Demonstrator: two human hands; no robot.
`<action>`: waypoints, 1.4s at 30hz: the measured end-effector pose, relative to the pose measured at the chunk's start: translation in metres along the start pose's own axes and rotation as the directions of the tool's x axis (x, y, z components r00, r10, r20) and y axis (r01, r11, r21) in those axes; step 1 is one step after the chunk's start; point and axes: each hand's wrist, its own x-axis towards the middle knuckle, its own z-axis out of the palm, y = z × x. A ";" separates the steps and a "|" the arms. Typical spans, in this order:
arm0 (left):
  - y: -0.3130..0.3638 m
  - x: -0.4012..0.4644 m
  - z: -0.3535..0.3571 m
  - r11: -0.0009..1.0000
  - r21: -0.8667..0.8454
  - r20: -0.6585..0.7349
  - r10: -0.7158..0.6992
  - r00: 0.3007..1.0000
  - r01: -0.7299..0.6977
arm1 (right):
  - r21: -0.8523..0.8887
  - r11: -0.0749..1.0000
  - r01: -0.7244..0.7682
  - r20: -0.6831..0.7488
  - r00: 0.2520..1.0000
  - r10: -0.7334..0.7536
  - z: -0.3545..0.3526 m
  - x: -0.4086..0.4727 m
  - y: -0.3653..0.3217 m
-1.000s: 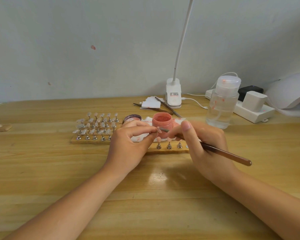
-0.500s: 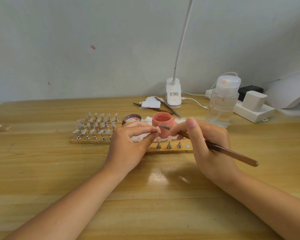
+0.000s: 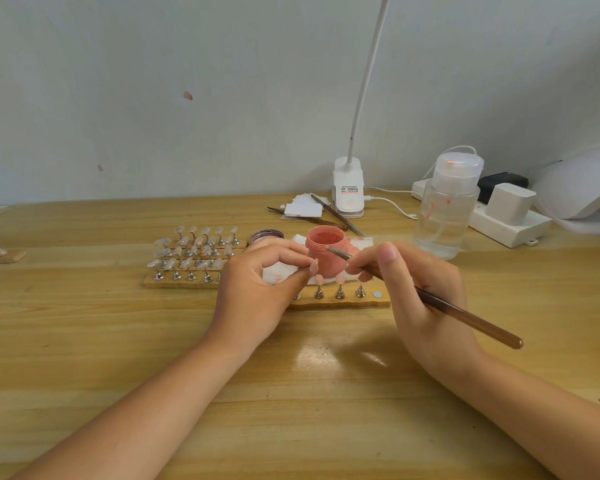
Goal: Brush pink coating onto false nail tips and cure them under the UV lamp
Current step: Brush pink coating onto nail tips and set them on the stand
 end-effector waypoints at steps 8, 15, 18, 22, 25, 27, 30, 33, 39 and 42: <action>-0.001 0.001 0.000 1.000 0.012 -0.010 0.002 1.000 -0.002 | -0.054 0.997 -0.057 0.085 0.995 0.061 0.003 -0.003 0.000; -0.002 0.001 0.000 1.000 0.019 -0.010 0.001 1.000 -0.001 | -0.070 0.997 -0.017 0.043 0.999 0.020 0.003 -0.002 0.001; -0.003 0.000 0.000 1.000 0.023 -0.022 -0.009 1.000 0.010 | -0.013 0.997 -0.077 0.047 0.996 0.078 0.002 -0.004 0.000; -0.002 0.000 0.000 1.000 0.012 -0.018 -0.011 1.000 0.012 | -0.017 0.999 -0.041 0.017 0.999 0.042 0.003 -0.002 -0.001; -0.002 0.000 0.000 1.000 0.009 -0.013 -0.024 1.000 0.024 | 0.018 0.994 -0.104 0.041 0.994 0.104 0.003 -0.003 0.000; -0.001 0.000 0.000 0.999 0.006 -0.013 -0.047 0.999 0.047 | 0.051 0.993 -0.110 0.017 0.994 0.110 0.002 -0.004 -0.001; 0.000 0.000 0.000 0.997 0.003 -0.002 -0.076 0.997 0.076 | 0.066 0.997 -0.045 -0.033 0.998 0.047 0.001 -0.002 -0.002; 0.002 0.000 0.000 1.000 -0.013 0.011 -0.028 1.000 0.028 | 0.060 0.998 -0.002 -0.032 0.999 0.004 0.001 -0.001 -0.001; -0.001 0.000 0.001 1.000 -0.027 0.026 0.001 1.000 -0.001 | -0.066 0.997 0.029 0.007 1.000 -0.029 0.003 0.000 -0.001; -0.002 -0.001 0.002 1.000 -0.017 0.026 0.010 1.000 -0.009 | -0.107 0.994 0.032 0.040 0.999 -0.028 0.004 0.001 0.001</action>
